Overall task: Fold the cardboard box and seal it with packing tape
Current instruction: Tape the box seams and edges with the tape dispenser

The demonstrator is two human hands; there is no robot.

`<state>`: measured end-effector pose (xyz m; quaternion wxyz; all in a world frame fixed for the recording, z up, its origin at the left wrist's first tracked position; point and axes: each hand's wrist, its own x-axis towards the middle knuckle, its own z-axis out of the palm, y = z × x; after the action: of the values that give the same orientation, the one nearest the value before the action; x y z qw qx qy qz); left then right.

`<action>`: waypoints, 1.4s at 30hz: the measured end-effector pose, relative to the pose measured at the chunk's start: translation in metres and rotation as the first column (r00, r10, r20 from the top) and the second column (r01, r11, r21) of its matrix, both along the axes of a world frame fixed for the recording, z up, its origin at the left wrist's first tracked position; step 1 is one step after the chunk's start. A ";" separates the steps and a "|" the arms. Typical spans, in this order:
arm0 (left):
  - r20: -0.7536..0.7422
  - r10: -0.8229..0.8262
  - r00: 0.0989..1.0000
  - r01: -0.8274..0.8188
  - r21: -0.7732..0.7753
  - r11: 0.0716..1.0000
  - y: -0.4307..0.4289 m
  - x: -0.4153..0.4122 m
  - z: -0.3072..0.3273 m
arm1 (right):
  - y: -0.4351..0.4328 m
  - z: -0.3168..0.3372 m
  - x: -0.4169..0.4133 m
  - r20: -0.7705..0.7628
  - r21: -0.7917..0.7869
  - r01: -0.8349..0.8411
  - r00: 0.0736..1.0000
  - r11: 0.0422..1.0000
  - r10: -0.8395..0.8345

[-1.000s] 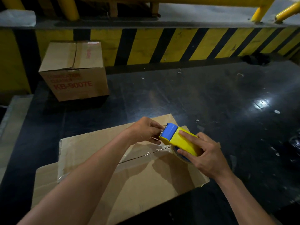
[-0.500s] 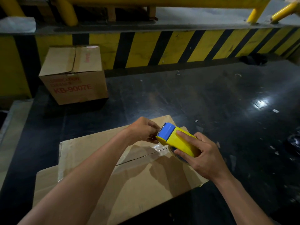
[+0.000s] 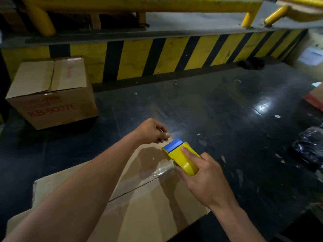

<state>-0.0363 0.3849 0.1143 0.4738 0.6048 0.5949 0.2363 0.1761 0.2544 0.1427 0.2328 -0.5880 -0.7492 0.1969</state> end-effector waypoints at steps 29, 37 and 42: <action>-0.165 -0.046 0.985 0.048 0.006 0.999 0.066 -0.016 -0.051 | 0.032 -0.008 -0.010 0.132 -0.248 0.051 0.991 0.967 -0.019; -0.220 -0.014 0.975 0.016 0.007 1.000 0.067 -0.015 -0.056 | 0.039 -0.008 -0.009 0.134 -0.251 0.026 0.991 0.968 0.008; -0.214 -0.001 0.977 0.004 0.009 1.000 0.065 -0.013 -0.057 | 0.040 -0.010 -0.008 0.134 -0.252 0.031 0.991 0.967 0.003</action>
<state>-0.0490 0.4503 0.0571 0.4045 0.6297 0.6405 0.1722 0.1679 0.2946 0.1323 0.1066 -0.6301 -0.7274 0.2499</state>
